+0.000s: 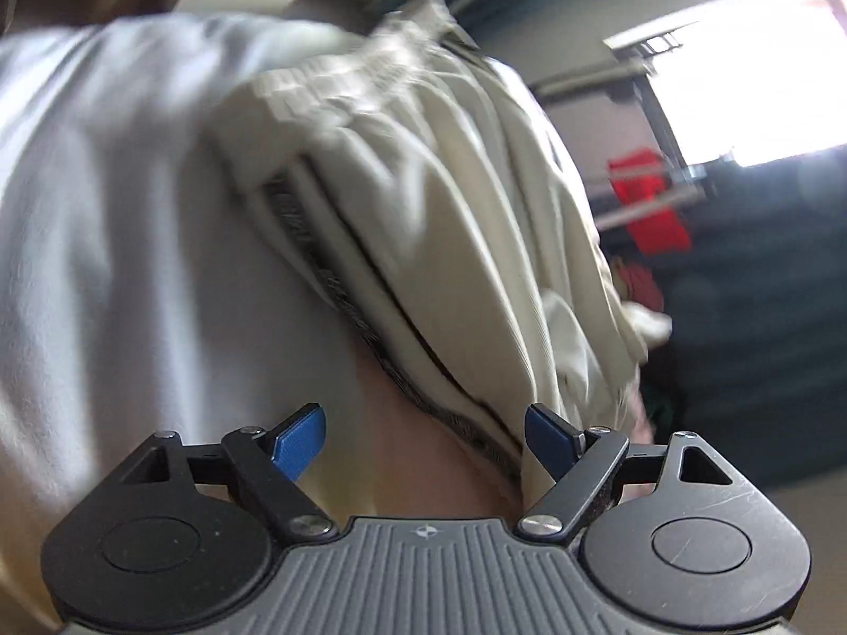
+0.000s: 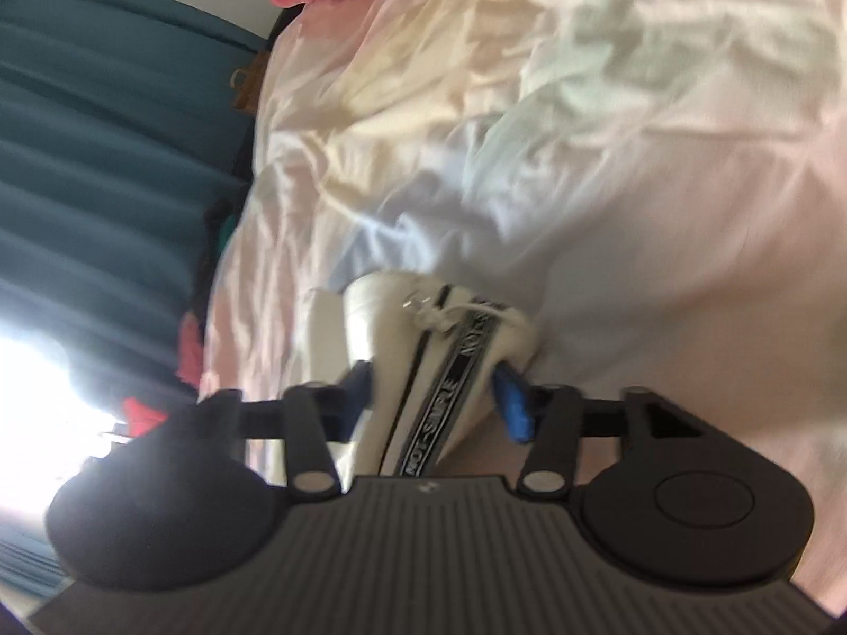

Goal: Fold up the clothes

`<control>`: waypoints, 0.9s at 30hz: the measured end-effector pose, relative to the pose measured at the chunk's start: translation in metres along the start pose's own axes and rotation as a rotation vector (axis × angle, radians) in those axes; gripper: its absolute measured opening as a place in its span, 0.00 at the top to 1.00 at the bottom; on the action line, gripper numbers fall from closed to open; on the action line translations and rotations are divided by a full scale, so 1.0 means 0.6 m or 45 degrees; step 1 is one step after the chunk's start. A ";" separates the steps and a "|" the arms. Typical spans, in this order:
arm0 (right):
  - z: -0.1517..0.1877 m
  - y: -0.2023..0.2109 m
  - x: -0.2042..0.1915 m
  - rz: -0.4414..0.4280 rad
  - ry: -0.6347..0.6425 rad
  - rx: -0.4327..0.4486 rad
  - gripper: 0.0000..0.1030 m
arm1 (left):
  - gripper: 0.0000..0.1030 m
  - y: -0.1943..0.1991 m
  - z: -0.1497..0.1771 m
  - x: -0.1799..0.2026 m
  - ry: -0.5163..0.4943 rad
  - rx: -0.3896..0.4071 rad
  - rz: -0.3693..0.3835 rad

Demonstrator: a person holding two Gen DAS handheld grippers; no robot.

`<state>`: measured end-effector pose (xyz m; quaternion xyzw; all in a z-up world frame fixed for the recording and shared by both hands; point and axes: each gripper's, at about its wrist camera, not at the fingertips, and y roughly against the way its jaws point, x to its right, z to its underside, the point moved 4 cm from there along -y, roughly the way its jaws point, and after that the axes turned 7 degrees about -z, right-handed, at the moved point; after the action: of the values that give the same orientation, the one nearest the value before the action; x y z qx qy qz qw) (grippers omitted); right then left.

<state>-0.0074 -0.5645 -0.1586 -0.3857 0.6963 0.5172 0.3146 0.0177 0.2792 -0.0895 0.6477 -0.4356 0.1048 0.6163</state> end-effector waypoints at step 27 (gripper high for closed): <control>-0.026 0.084 -0.013 -0.096 -0.040 0.147 0.94 | 0.88 0.179 -0.161 -0.014 0.034 0.050 0.168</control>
<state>-0.0475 -0.5693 -0.1243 -0.3849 0.7048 0.4700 0.3663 -0.0231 0.3840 0.0019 0.6280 -0.4667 0.1623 0.6012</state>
